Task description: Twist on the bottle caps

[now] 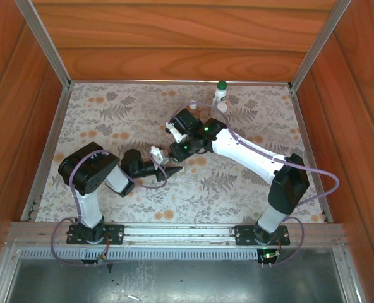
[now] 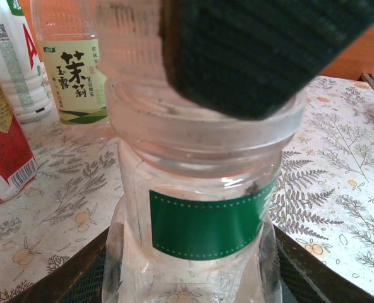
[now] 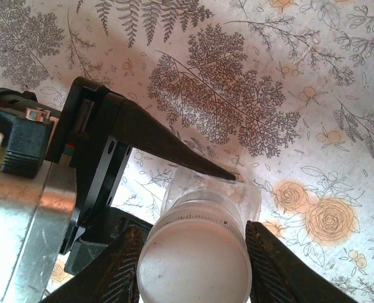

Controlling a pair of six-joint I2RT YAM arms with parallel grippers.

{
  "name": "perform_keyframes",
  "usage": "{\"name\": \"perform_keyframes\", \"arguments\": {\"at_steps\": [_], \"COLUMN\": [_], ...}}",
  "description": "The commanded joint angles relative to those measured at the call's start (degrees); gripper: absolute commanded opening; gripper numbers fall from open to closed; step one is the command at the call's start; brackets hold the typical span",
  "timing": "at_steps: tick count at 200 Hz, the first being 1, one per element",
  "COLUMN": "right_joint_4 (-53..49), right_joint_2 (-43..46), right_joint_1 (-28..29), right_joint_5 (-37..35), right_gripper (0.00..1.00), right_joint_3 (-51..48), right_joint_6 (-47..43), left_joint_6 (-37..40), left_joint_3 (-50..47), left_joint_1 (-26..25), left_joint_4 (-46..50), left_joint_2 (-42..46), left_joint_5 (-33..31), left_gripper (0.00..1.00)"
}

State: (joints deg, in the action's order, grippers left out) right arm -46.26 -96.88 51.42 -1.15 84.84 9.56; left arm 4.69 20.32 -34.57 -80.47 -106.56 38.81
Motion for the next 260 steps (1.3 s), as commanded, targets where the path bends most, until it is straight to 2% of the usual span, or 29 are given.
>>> {"name": "perform_keyframes", "arguments": {"at_steps": [1,24,75,98,124,136,174,203,238,260], "right_joint_4": [0.3,2.3,-0.3,-0.6,0.4,0.3,3.8,6.3,7.2,-0.2], "right_joint_2": [1.3,3.7,3.7,3.6,3.4,3.1,5.1,7.9,9.2,6.4], "right_joint_1": [0.4,0.4,0.3,-0.1,-0.3,-0.3,-0.3,-0.3,-0.3,-0.2], "right_joint_5": [3.2,4.9,6.2,8.1,10.3,10.5,8.7,7.0,1.8,-2.3], "right_gripper": [0.40,0.40,0.40,0.43,0.40,0.42,0.65,0.76,0.79,0.76], "right_joint_3": [-1.6,-4.4,-5.3,-5.8,-6.1,-5.6,-5.6,-6.1,-4.8,0.8], "right_joint_6": [-3.4,-7.8,-19.7,-24.6,-28.3,-28.1,-25.0,-23.0,-15.2,-6.0], "left_joint_6": [0.5,0.2,-0.3,-0.4,-0.6,-0.6,-0.7,-0.7,-0.9,-0.8], "left_joint_3": [-0.1,0.1,0.3,0.3,0.4,0.3,0.3,0.3,0.3,0.3], "left_joint_1": [0.3,0.2,0.3,0.4,0.4,0.4,0.6,0.7,0.7,0.7], "left_joint_4": [3.1,3.1,3.2,3.3,3.3,3.4,3.4,3.5,3.6,3.6], "left_joint_2": [-0.3,-0.5,-0.7,-0.7,-0.6,-0.5,-0.4,-0.4,-0.4,-0.3], "left_joint_5": [0.6,0.8,1.2,1.2,1.3,1.3,1.4,1.5,1.5,1.5], "left_gripper": [0.53,0.53,0.53,0.53,0.53,0.53,0.53,0.53,0.53,0.53]}}
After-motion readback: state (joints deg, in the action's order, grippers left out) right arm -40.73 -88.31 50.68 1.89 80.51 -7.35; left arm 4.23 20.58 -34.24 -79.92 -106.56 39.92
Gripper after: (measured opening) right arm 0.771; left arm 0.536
